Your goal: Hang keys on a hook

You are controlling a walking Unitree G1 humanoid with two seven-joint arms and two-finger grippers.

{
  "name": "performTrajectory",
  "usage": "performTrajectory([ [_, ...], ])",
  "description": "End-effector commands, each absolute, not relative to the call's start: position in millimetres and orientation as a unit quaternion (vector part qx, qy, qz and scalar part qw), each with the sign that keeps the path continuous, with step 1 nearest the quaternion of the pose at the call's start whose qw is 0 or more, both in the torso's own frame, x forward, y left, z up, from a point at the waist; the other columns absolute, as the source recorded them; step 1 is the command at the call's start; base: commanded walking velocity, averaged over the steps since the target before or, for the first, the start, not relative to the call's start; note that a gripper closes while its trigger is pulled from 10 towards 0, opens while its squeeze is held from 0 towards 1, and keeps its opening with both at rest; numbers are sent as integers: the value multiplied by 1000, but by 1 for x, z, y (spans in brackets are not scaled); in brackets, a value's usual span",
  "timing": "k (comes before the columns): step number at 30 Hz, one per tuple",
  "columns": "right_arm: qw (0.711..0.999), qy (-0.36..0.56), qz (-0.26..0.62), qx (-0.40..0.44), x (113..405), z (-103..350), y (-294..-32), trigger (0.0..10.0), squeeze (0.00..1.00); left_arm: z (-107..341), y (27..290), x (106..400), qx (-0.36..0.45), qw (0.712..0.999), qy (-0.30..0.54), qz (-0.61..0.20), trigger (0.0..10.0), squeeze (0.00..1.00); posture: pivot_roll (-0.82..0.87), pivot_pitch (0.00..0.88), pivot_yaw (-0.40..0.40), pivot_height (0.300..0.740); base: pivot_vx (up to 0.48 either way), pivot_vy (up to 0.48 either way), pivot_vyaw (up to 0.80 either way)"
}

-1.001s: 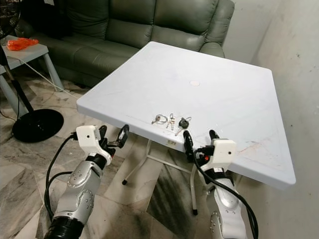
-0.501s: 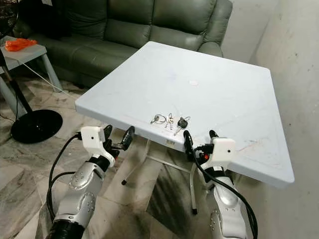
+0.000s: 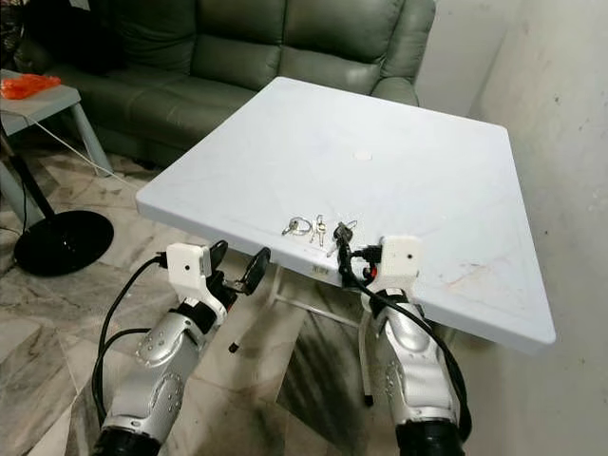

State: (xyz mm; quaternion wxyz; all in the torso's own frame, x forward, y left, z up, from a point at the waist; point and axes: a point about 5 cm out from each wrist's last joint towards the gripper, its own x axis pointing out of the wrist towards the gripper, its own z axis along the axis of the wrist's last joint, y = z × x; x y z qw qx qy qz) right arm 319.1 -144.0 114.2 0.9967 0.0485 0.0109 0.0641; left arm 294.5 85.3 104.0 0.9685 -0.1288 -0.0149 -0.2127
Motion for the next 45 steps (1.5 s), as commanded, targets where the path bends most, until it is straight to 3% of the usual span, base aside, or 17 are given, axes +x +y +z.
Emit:
performTrajectory([
  [1,997,7,65,43,322,117,-143,10000,0,105,77,290,-135,966,-14,-221,10000,0,7,55,-101,719,0,0,0],
  [6,993,-64,94,11,315,127,-144,10000,0,106,81,292,-135,969,-17,-208,10000,0,12,49,-105,719,0,0,0],
  [10,989,-98,102,51,302,129,-154,10000,0,106,87,296,-129,973,-19,-190,10000,0,6,43,-101,719,0,0,0],
  [20,987,-120,79,77,282,123,-163,10000,0,107,88,299,-133,972,-19,-190,10000,0,-13,41,-92,719,0,0,0],
  [41,989,-112,60,77,281,121,-171,10000,0,107,88,301,-145,971,-20,-188,10000,0,-18,39,-92,719,0,0,0],
  [45,989,-111,61,77,281,120,-171,10000,0,107,88,301,-145,972,-19,-186,10000,0,-17,41,-92,719,0,429,0],
])
